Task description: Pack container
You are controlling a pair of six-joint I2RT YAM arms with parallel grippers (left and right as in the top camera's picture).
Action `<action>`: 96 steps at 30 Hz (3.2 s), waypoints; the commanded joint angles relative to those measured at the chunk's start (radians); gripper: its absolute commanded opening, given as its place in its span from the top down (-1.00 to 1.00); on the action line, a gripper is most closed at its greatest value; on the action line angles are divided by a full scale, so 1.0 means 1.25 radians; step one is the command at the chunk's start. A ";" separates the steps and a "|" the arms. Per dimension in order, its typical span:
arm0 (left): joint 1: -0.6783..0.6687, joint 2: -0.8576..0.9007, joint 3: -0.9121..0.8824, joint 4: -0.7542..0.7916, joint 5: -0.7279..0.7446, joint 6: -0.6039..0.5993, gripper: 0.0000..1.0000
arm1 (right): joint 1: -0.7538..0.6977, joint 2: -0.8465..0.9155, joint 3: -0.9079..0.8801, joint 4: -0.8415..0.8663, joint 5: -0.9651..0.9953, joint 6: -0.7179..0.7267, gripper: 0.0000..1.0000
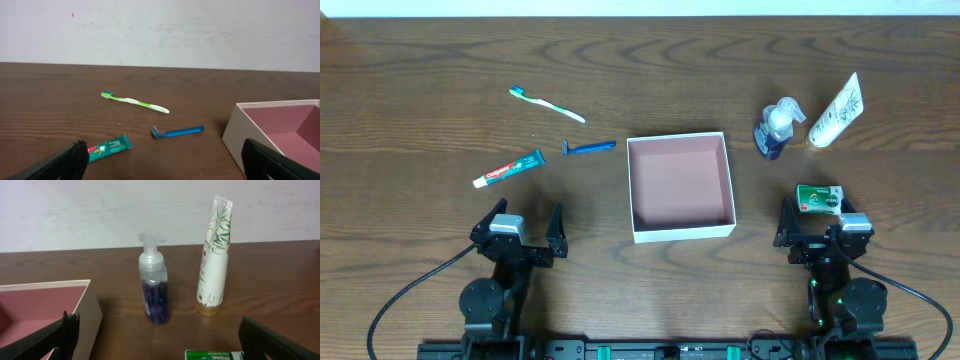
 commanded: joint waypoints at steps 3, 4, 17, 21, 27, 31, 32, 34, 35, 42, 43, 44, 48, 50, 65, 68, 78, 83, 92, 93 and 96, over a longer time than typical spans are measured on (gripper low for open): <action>0.004 0.001 -0.015 -0.025 0.010 0.010 -0.96 | -0.006 -0.005 -0.005 0.002 0.000 -0.011 -0.99; 0.004 0.001 -0.015 -0.025 0.010 0.010 -0.96 | -0.006 -0.005 -0.005 0.001 0.001 -0.011 -0.99; 0.004 0.001 -0.015 -0.025 0.010 0.010 -0.96 | -0.006 -0.005 -0.005 0.002 0.001 -0.011 -0.98; 0.004 0.001 -0.015 -0.025 0.010 0.010 -0.96 | -0.006 -0.005 -0.005 0.001 0.001 -0.011 -0.99; 0.004 0.001 -0.015 -0.025 0.010 0.010 -0.96 | -0.006 -0.005 -0.005 0.001 0.001 -0.011 -0.99; 0.004 0.001 -0.015 -0.025 0.010 0.010 -0.96 | -0.006 -0.005 -0.005 0.002 -0.002 -0.011 -0.99; 0.004 0.001 -0.015 -0.025 0.010 0.010 -0.96 | -0.006 -0.005 -0.005 0.001 -0.002 -0.011 -0.98; 0.004 0.001 -0.015 -0.025 0.010 0.010 -0.96 | -0.006 -0.005 -0.005 0.008 -0.003 -0.011 -0.98; 0.004 0.001 -0.015 -0.025 0.010 0.010 -0.96 | -0.006 -0.005 -0.005 0.015 -0.002 -0.011 -0.99; 0.004 0.001 -0.015 -0.025 0.010 0.010 -0.96 | -0.006 -0.005 -0.002 0.077 -0.081 -0.013 -0.99; 0.004 0.001 -0.015 -0.025 0.010 0.010 -0.96 | -0.006 -0.005 0.004 0.090 -0.107 -0.023 -0.99; 0.004 0.001 -0.015 -0.025 0.010 0.010 -0.96 | -0.006 -0.005 0.016 0.090 -0.114 -0.028 -0.99; 0.004 0.001 -0.015 -0.025 0.010 0.010 -0.96 | -0.006 0.045 0.132 0.030 -0.116 -0.069 -0.99; 0.004 0.001 -0.015 -0.025 0.010 0.010 -0.96 | -0.006 0.109 0.217 -0.011 -0.116 -0.097 -0.99; 0.004 0.001 -0.015 -0.025 0.010 0.010 -0.96 | -0.008 0.949 1.124 -0.554 -0.146 -0.217 -0.98; 0.004 0.001 -0.015 -0.025 0.010 0.010 -0.96 | -0.009 1.061 1.208 -0.601 -0.110 -0.220 -0.98; 0.004 0.001 -0.015 -0.025 0.010 0.010 -0.96 | -0.103 1.183 1.221 -0.579 -0.037 -0.181 -0.99; 0.004 0.001 -0.015 -0.025 0.010 0.010 -0.96 | -0.179 1.184 1.220 -0.570 -0.055 -0.187 -0.96; 0.004 0.001 -0.015 -0.025 0.010 0.010 -0.96 | -0.253 1.276 1.220 -0.551 -0.172 -0.187 -0.81; 0.004 0.001 -0.015 -0.025 0.010 0.010 -0.96 | -0.256 1.290 1.220 -0.547 -0.182 -0.187 -0.79; 0.004 0.001 -0.015 -0.025 0.010 0.010 -0.96 | -0.258 1.334 1.220 -0.535 -0.201 -0.187 -0.73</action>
